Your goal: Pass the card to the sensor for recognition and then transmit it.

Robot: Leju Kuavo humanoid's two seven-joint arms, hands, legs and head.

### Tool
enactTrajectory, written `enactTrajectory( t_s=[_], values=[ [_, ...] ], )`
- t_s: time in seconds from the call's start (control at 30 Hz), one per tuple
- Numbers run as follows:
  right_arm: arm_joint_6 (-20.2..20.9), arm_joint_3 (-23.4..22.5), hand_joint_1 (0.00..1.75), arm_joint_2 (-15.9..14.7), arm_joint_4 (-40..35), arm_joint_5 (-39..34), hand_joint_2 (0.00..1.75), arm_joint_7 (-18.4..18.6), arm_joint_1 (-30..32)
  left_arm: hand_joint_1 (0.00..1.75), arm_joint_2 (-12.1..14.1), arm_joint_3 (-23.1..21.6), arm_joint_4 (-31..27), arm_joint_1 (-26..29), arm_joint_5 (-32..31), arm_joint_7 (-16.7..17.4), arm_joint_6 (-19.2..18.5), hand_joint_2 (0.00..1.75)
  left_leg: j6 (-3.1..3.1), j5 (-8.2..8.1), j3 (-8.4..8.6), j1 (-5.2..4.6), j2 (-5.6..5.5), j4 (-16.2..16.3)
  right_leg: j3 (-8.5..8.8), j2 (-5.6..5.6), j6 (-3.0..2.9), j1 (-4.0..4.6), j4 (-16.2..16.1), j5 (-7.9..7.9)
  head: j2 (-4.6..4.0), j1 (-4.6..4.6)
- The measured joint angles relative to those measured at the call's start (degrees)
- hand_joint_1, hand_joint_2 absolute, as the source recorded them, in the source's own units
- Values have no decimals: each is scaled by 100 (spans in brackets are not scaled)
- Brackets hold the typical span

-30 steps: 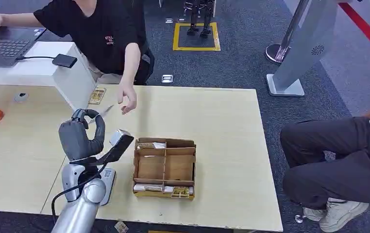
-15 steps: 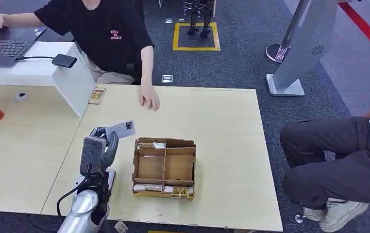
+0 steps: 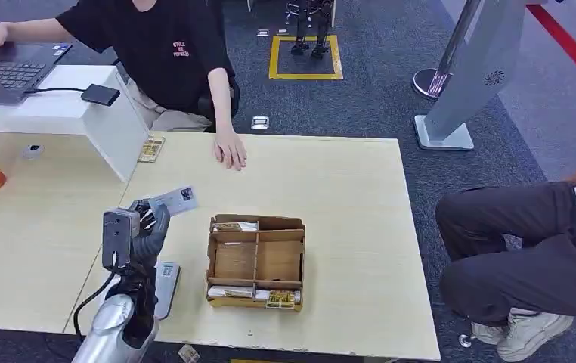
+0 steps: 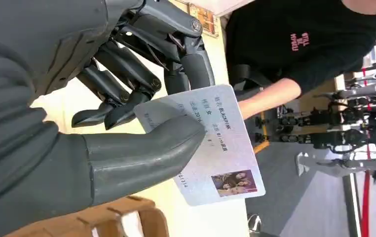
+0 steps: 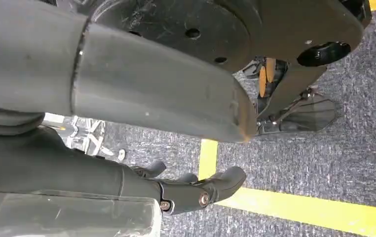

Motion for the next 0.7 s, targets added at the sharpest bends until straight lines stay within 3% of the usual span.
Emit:
enactTrajectory(
  t_s=[0.3,0.53,0.7],
  values=[
    [6,-96,0,11,-26,-135,0,-2,60,175,653,445,-192,319,-61,391,-574,175,-2,0,-1,2,1,-4,-3,4,-2,1,5,-1,0,0],
    [46,-236,0,52,-149,-249,0,35,145,175,1112,806,-729,1149,-214,793,-1348,175,-2,-1,-4,1,3,-5,-6,5,0,1,3,-4,0,0],
    [94,-334,0,94,-262,-286,0,90,195,175,1344,907,-1076,1674,-263,907,-1569,175,-2,-1,-5,1,2,-5,-7,2,1,1,3,-5,0,0]
  ],
)
